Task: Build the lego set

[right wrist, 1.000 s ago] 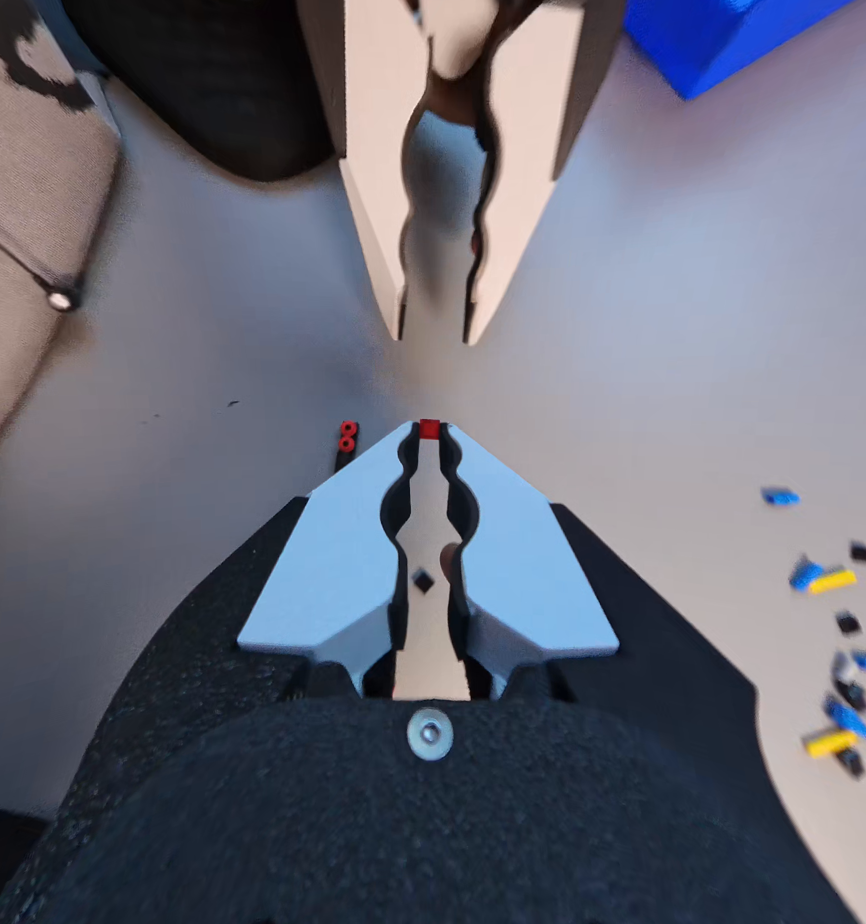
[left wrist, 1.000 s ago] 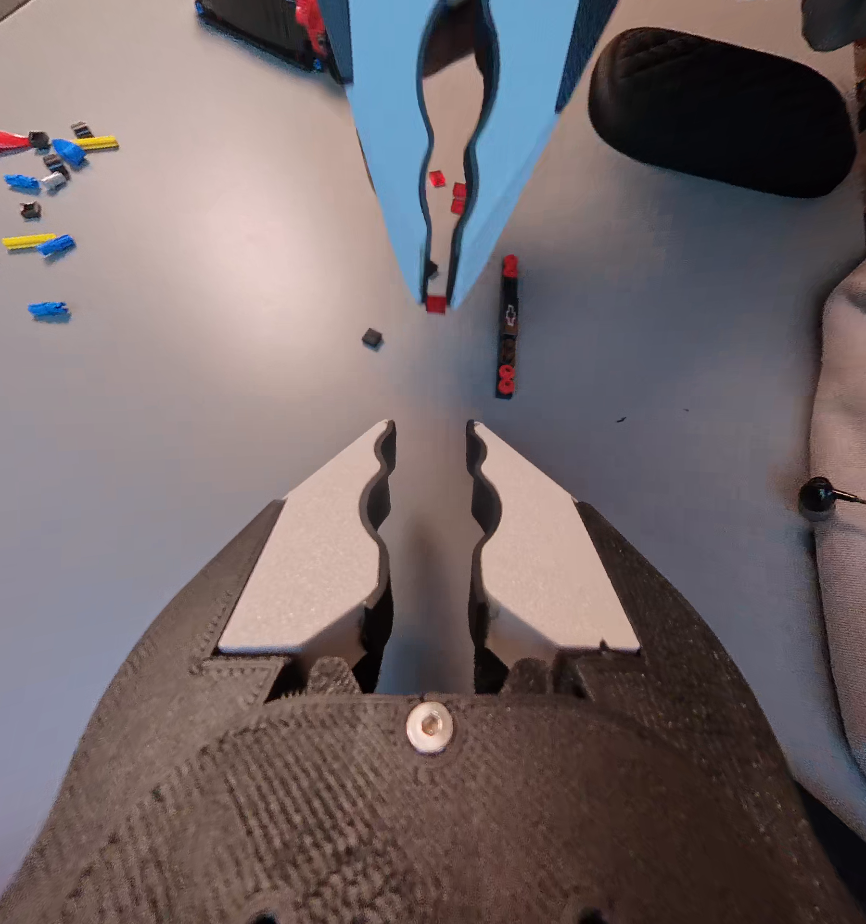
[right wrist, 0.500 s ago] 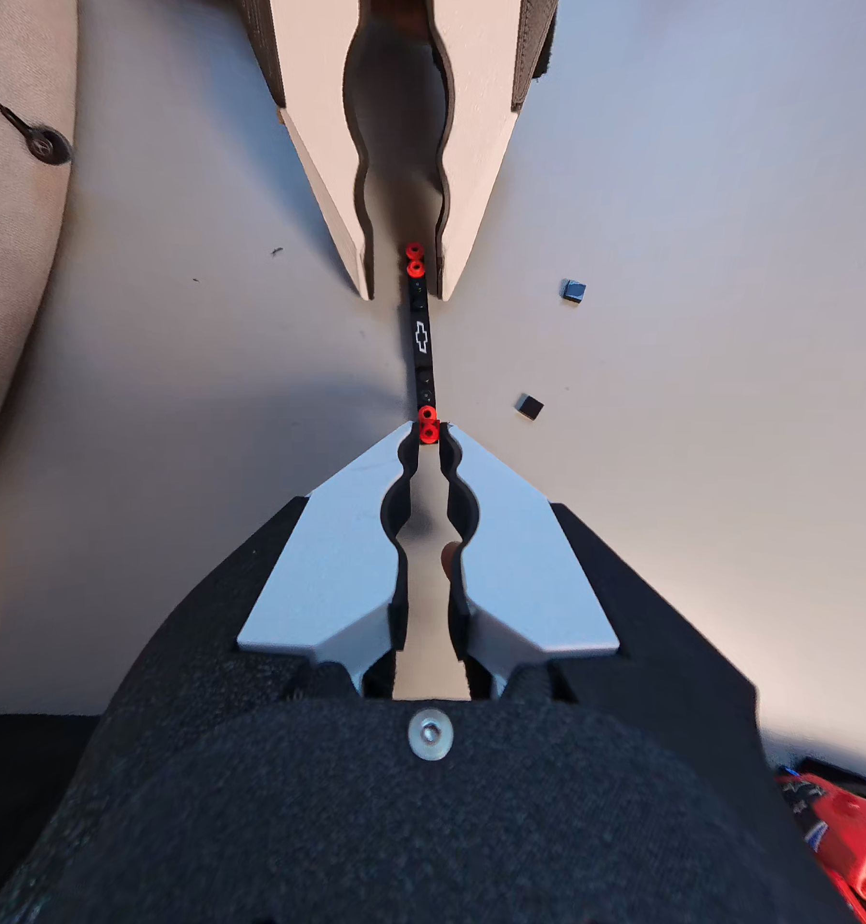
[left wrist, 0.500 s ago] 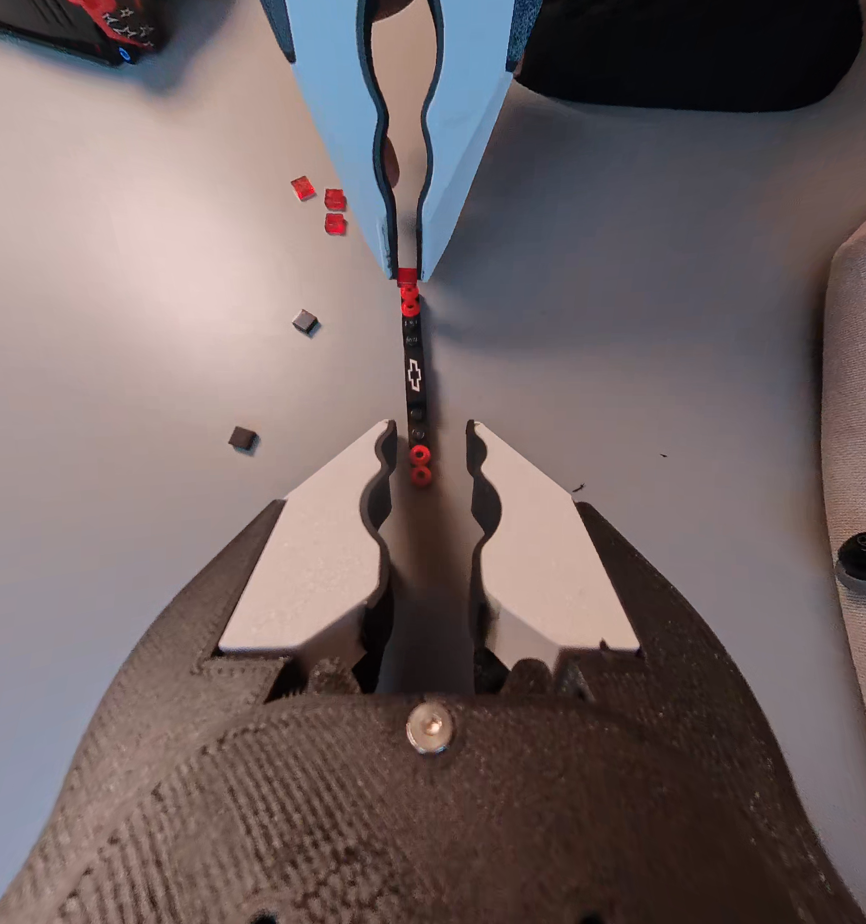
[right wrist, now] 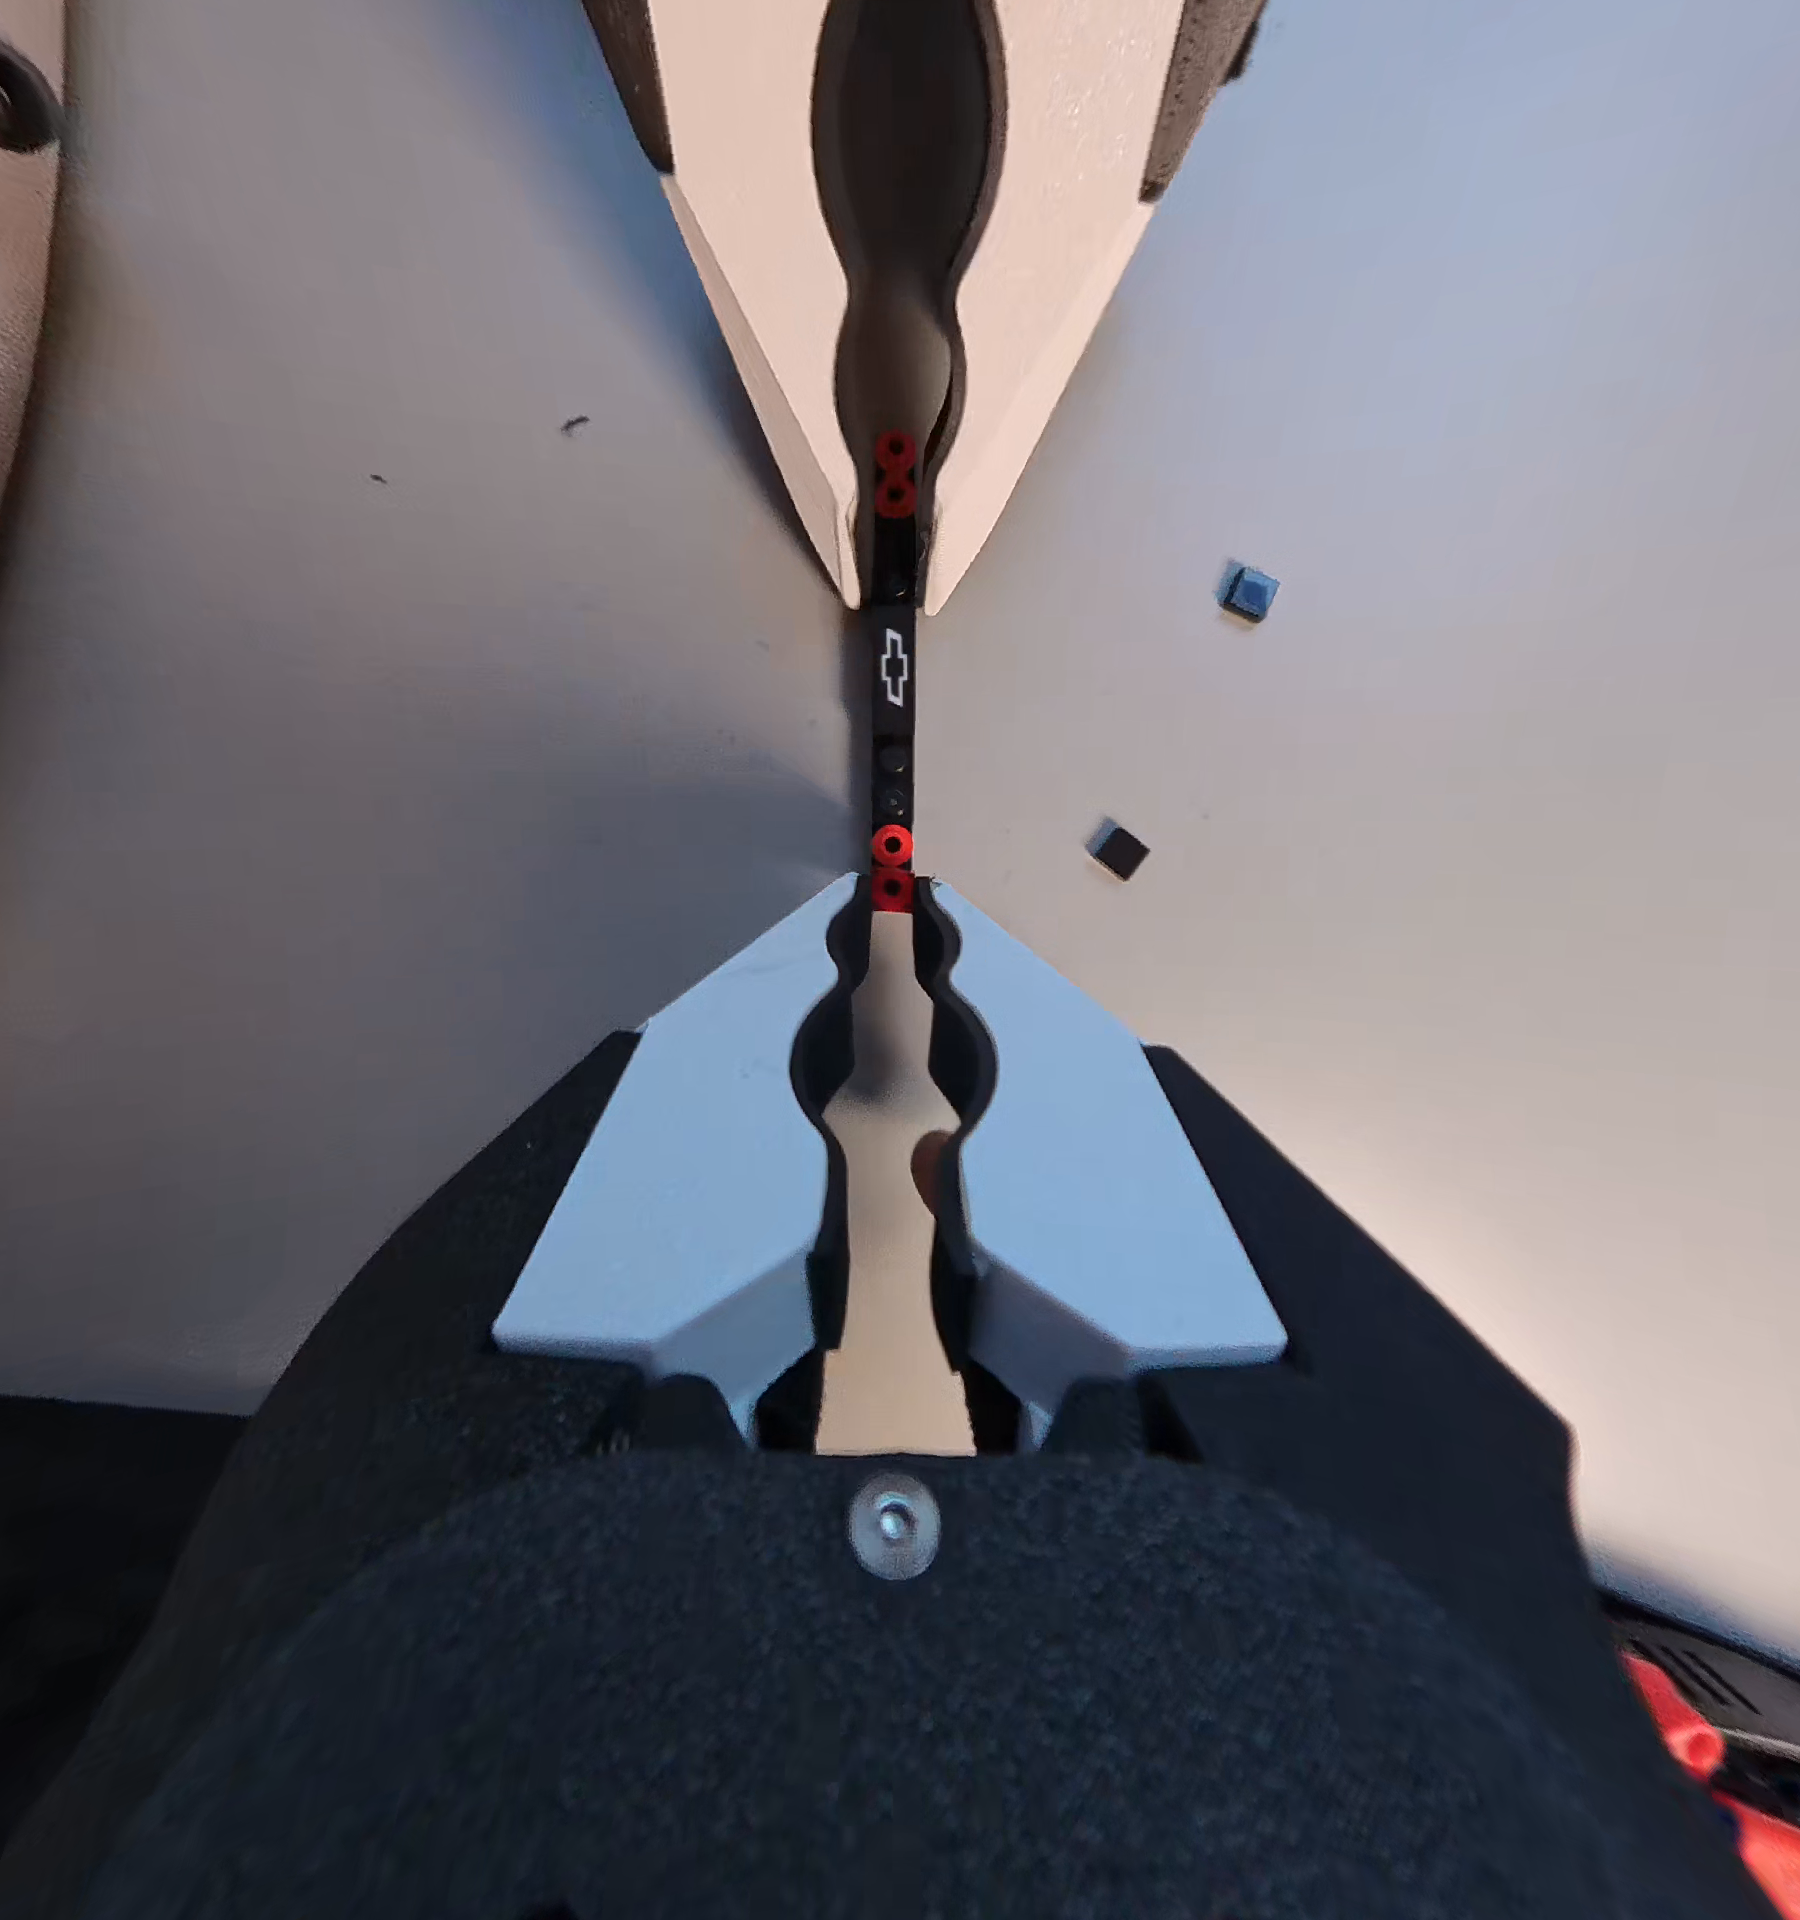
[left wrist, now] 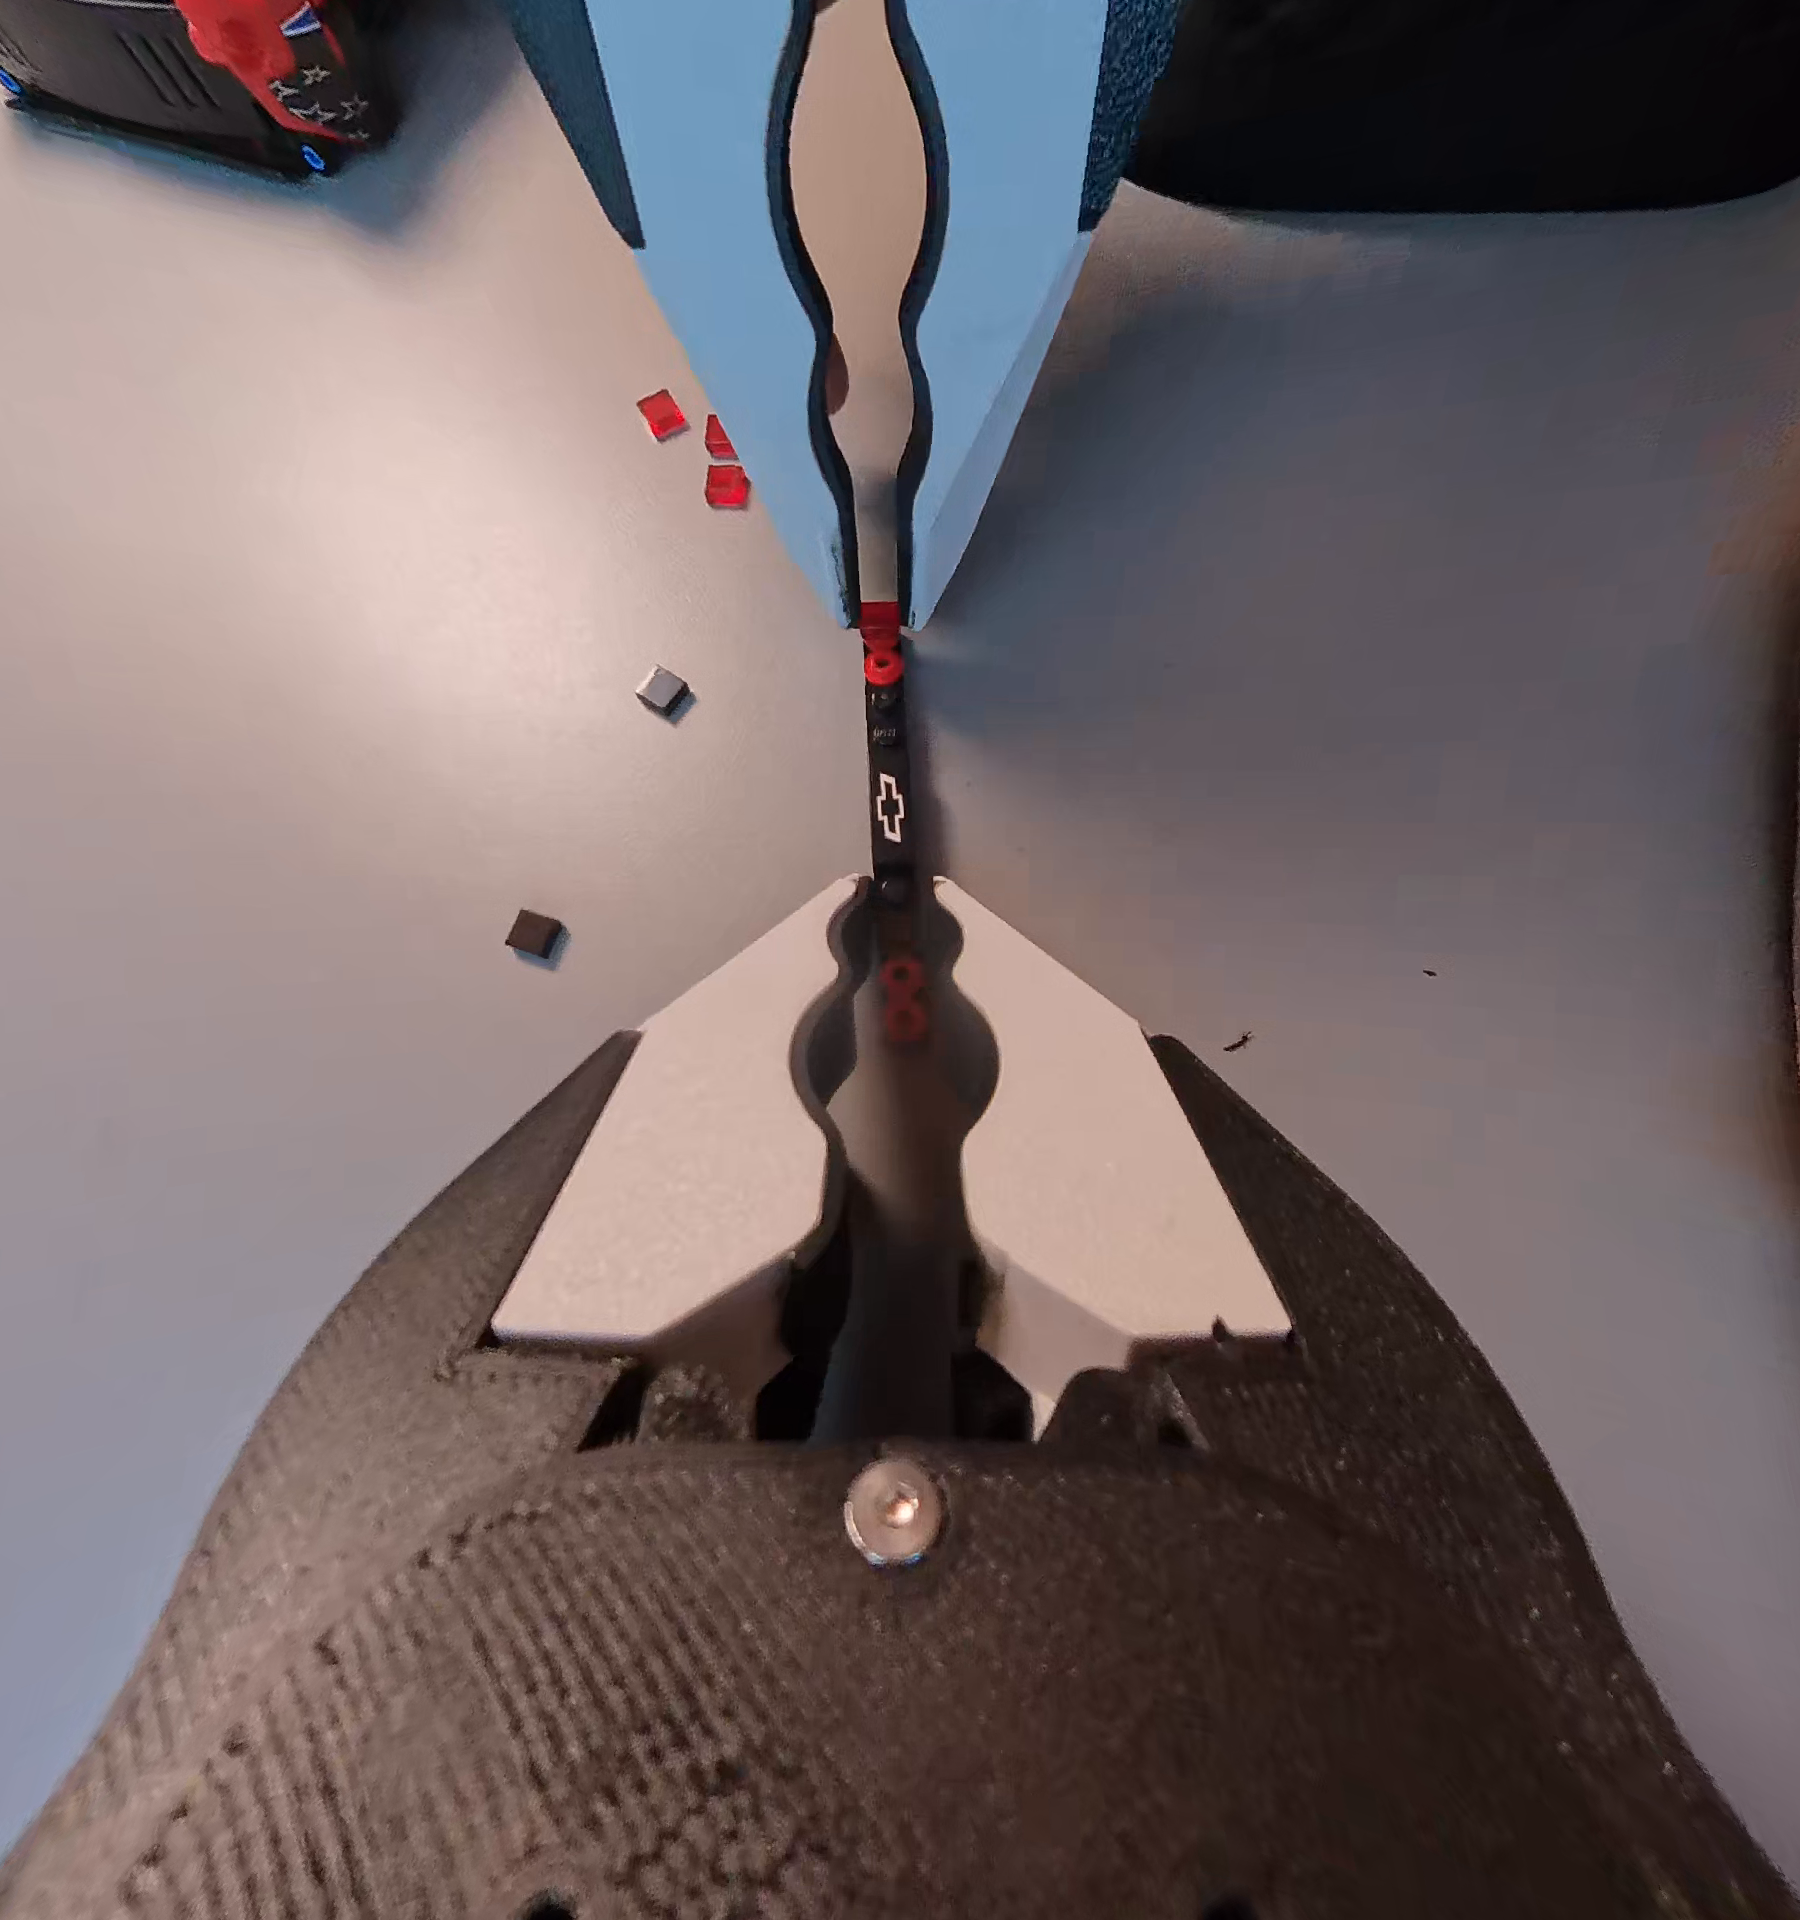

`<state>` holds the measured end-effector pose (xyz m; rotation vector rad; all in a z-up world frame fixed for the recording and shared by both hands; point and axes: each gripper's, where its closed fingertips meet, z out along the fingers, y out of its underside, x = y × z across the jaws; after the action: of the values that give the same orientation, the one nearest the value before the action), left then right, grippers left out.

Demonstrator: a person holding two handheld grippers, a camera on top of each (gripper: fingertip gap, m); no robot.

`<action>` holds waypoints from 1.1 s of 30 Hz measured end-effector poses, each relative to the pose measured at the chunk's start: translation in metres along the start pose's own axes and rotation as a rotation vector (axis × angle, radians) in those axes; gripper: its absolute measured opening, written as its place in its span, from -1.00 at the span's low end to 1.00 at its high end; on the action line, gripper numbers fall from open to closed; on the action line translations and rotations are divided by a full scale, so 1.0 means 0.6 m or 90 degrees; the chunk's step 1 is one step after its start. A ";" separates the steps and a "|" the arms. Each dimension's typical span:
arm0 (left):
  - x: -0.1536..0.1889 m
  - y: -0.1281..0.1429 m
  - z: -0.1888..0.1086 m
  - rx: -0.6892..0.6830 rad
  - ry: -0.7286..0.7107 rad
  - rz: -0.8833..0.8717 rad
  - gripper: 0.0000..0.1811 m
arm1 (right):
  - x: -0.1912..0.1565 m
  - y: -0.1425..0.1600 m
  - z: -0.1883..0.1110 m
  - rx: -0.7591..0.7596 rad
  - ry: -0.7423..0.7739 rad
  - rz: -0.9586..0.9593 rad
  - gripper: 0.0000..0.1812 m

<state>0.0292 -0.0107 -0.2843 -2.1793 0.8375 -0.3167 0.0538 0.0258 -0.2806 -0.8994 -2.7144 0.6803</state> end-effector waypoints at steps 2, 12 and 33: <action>-0.001 0.000 0.000 0.001 -0.003 0.000 -0.94 | 0.000 0.001 0.001 -0.036 0.002 -0.022 -0.94; -0.003 -0.001 0.001 0.012 -0.021 0.007 -0.94 | 0.000 0.003 0.005 -0.161 -0.003 -0.061 -0.95; 0.003 -0.001 0.000 0.020 -0.040 0.035 -0.93 | -0.001 0.000 0.009 -0.050 0.035 0.068 -0.94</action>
<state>0.0306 -0.0116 -0.2839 -2.1221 0.8503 -0.2311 0.0526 0.0234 -0.2853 -1.0714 -2.6777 0.5629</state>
